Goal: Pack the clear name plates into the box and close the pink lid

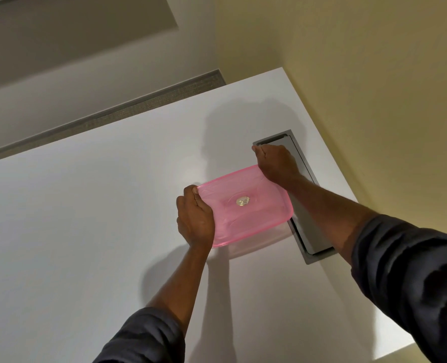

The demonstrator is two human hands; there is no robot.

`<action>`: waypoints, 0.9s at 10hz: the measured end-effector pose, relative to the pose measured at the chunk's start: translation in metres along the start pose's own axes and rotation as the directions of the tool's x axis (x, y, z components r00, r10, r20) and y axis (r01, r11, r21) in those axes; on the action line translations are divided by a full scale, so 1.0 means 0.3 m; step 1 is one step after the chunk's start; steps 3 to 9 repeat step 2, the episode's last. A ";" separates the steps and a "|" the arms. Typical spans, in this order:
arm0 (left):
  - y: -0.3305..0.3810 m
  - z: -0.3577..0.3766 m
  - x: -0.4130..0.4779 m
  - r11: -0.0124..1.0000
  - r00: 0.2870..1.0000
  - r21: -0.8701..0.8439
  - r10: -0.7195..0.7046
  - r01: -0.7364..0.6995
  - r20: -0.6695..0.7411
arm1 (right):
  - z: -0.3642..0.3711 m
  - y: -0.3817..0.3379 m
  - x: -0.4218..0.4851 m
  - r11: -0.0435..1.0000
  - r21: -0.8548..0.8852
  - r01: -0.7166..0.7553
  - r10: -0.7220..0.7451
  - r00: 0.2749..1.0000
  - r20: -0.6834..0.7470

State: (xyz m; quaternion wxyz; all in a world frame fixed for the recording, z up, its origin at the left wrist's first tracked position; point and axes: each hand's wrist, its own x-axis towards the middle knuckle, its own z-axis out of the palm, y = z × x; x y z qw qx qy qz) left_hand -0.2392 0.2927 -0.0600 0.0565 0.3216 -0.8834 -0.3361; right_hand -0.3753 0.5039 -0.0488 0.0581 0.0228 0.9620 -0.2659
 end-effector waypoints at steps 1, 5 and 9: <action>0.004 -0.009 -0.008 1.000 1.000 0.006 -0.002 0.002 -0.011 | 0.002 -0.001 -0.016 0.999 -0.033 0.025 -0.027 0.998 -0.055; 0.012 -0.006 -0.013 1.000 1.000 0.018 -0.006 0.006 0.000 | -0.004 -0.010 -0.031 0.994 -0.078 0.075 -0.084 0.990 -0.117; 0.012 -0.006 -0.013 1.000 1.000 0.018 -0.006 0.006 0.000 | -0.004 -0.010 -0.031 0.994 -0.078 0.075 -0.084 0.990 -0.117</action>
